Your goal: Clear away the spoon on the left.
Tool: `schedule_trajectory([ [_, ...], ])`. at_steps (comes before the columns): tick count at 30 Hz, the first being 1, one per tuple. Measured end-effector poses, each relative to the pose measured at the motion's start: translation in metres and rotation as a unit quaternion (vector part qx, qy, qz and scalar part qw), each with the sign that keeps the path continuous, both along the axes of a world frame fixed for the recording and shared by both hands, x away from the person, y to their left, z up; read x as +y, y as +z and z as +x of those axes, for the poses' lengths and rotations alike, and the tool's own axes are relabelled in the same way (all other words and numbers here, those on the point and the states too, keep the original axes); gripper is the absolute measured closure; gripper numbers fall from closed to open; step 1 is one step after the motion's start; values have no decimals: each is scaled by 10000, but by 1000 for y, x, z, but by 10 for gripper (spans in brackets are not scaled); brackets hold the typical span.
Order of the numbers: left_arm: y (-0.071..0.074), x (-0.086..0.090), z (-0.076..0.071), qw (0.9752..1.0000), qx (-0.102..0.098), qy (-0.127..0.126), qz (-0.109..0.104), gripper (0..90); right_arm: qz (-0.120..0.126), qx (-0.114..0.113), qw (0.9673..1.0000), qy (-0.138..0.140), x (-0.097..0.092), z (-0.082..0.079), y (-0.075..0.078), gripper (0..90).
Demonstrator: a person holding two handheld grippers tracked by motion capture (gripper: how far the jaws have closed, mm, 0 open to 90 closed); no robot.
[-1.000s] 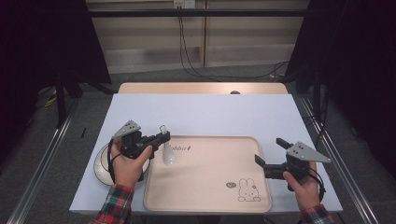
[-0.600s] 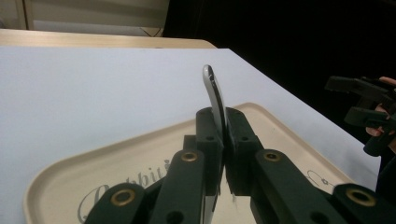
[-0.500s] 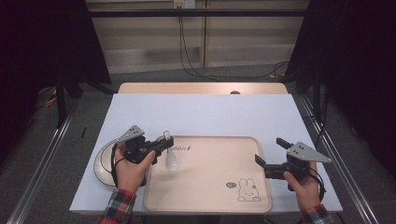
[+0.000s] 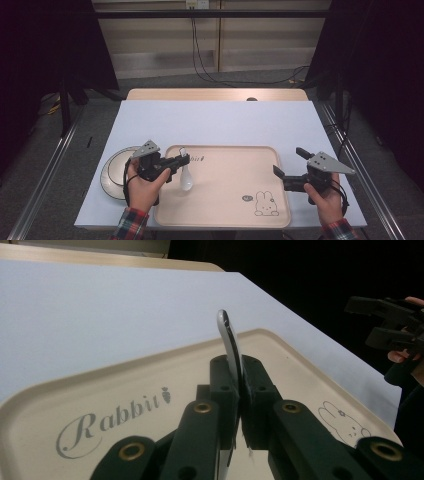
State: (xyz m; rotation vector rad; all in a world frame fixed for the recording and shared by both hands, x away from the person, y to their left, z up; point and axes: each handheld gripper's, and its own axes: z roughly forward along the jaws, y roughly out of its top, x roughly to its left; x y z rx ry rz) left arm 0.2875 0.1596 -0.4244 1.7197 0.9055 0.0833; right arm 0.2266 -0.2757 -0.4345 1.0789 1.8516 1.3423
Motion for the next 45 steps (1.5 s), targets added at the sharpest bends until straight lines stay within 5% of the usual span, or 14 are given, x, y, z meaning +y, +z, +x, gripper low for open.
schedule_trajectory([
  [22, -19, -3, 3, 9991, 392, -152, -11, 855, -8, 36, 10000, 35, 0, -1, 0, 11],
  [45, -46, -11, 34, 9951, 701, 445, 534, 730, -30, 88, 9999, 127, 1, 0, -2, 11],
])
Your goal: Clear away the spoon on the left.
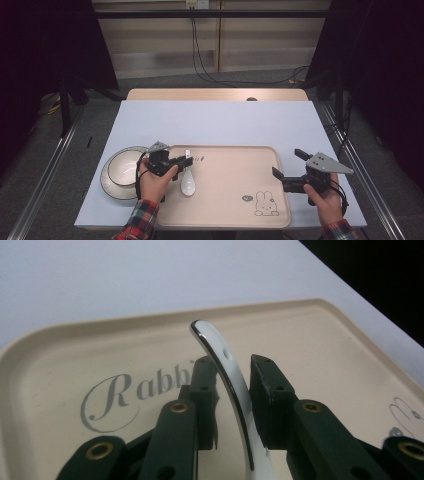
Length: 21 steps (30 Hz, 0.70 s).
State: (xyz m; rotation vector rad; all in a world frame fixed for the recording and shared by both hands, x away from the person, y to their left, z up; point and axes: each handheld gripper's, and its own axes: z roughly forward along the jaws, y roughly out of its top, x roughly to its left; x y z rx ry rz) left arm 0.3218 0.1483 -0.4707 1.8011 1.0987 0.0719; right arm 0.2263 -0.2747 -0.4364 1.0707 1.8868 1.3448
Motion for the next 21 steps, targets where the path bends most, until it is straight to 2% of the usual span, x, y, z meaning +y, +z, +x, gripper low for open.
schedule_trajectory([
  [9, -5, -5, 4, 9997, 8, 162, 164, 695, 27, 2, 10000, 23, -1, 0, 0, 11],
  [11, -6, -6, 5, 9997, 28, 213, 117, 694, 24, 27, 10000, 26, -1, 0, 0, 11],
  [16, -7, -6, 6, 9995, 74, 263, 163, 689, 31, 16, 10000, 41, -1, 0, 0, 11],
  [21, -4, -4, 6, 9991, -40, 347, 246, 581, 22, 23, 10000, 27, -1, 0, 0, 11],
])
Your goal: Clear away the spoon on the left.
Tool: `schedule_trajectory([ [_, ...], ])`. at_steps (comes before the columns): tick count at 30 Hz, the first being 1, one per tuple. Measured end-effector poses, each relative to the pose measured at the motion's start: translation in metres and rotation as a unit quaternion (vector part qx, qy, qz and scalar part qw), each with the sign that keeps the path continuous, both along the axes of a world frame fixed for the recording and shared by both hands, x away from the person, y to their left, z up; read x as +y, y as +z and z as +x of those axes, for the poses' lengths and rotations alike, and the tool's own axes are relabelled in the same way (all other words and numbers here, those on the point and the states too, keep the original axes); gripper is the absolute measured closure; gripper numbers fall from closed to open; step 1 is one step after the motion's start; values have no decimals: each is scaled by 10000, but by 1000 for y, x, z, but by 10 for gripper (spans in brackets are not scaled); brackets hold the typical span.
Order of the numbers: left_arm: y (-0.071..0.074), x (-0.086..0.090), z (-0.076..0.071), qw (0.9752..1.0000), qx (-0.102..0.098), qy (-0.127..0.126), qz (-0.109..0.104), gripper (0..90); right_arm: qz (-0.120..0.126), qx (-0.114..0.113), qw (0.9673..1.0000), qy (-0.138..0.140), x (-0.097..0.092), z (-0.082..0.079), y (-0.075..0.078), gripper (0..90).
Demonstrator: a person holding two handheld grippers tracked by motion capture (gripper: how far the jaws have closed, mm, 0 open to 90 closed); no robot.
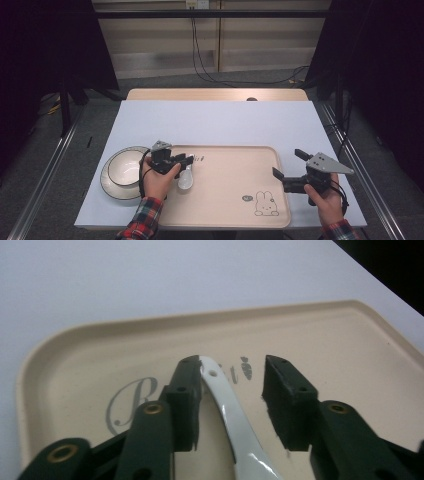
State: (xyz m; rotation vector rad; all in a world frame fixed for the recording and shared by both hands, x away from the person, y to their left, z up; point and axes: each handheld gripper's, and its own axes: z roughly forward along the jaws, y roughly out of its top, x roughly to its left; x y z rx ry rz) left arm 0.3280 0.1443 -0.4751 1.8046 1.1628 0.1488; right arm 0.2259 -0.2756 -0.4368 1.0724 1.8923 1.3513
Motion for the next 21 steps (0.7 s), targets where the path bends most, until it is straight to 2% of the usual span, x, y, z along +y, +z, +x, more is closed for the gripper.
schedule_trajectory([
  [3, 3, 1, -1, 10000, -53, 5, -63, 581, -1, -9, 10000, 8, 0, 0, 0, 11],
  [4, 7, 1, -2, 9998, -131, 38, -163, 545, -10, -20, 10000, 13, -1, 0, 0, 11],
  [7, 11, 1, -3, 9996, -226, 45, -191, 462, -19, -25, 10000, -22, -1, 0, 0, 11],
  [10, 22, 1, -6, 9984, -476, -154, -256, 348, 4, -19, 10000, -21, -1, -1, 0, 11],
  [11, 22, 1, -6, 9984, -476, -154, -256, 306, 4, -19, 10000, -21, -1, -1, 0, 11],
  [12, 28, -1, -8, 9972, -673, -206, -235, 263, -13, -14, 10000, -35, -2, -1, 0, 11],
  [13, 30, -1, -8, 9967, -732, -239, -255, 236, -17, 0, 10000, -42, -2, -1, 0, 11],
  [16, 36, -2, -9, 9959, -806, -313, -250, 183, -26, -6, 10000, -49, -2, -2, 0, 11],
  [21, 40, -2, -10, 9953, -862, -327, -281, 154, -12, 18, 10000, -75, -4, -3, -1, 11],
])
